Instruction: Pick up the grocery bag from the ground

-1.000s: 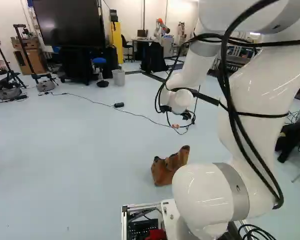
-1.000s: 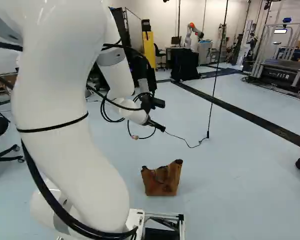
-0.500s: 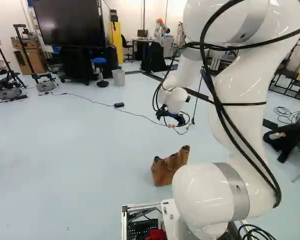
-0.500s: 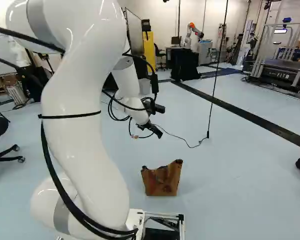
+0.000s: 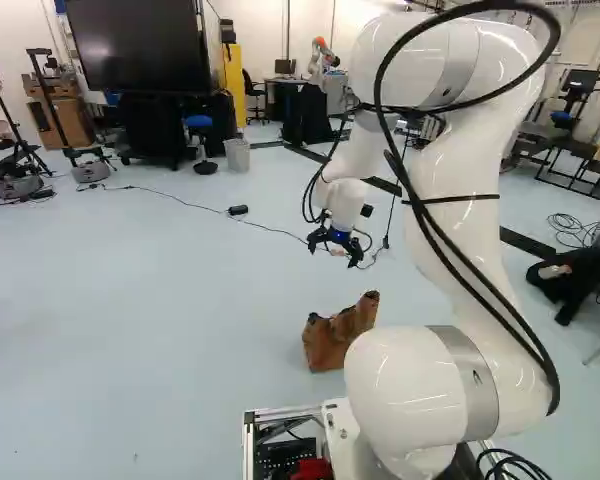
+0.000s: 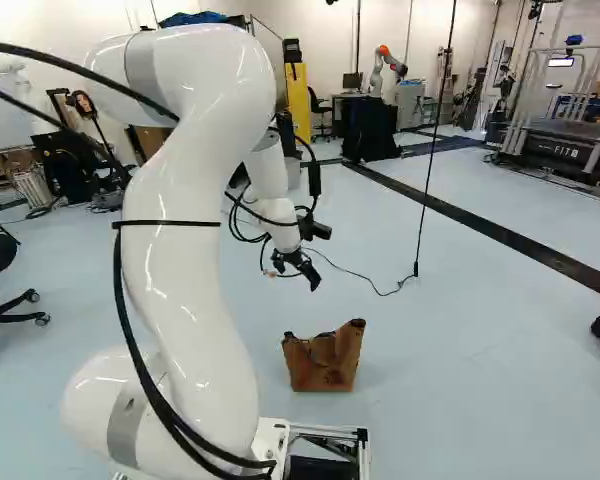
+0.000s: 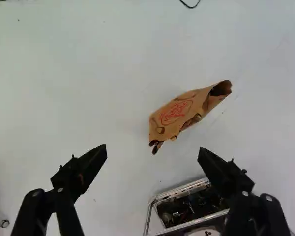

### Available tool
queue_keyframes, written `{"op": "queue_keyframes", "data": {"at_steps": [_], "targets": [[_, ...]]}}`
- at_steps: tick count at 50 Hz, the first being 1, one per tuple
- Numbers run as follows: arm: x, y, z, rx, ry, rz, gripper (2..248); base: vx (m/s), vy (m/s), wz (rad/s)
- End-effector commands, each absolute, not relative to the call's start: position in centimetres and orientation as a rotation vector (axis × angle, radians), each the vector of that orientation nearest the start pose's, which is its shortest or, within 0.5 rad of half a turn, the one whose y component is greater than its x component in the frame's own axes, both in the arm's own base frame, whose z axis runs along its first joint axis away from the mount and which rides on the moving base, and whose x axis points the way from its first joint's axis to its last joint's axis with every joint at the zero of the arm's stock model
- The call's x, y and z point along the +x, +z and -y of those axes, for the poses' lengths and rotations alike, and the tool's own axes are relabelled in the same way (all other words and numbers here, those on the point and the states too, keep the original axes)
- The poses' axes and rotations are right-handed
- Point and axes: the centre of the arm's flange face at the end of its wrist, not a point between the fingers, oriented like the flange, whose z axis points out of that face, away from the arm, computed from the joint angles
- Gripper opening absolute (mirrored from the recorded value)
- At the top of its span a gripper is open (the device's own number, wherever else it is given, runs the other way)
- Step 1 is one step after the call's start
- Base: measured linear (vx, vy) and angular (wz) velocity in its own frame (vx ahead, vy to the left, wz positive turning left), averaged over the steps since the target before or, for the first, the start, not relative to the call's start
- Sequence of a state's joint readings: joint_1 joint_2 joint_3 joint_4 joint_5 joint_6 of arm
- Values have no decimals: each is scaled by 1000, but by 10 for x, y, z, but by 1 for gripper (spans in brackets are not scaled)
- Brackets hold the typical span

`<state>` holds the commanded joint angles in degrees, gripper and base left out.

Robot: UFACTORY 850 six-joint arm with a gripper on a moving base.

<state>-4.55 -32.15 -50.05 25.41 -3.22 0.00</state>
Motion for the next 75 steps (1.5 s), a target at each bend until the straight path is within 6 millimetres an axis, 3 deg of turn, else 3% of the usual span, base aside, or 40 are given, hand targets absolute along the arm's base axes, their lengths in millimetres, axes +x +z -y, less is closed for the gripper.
{"op": "queue_keyframes", "data": {"at_steps": [24, 75], "targets": [[506, 212, 37, -2888, -152, -910, 247, 0, 0, 0], [518, 134, 104, -2731, 18, -1264, 247, 0, 0, 0]]}}
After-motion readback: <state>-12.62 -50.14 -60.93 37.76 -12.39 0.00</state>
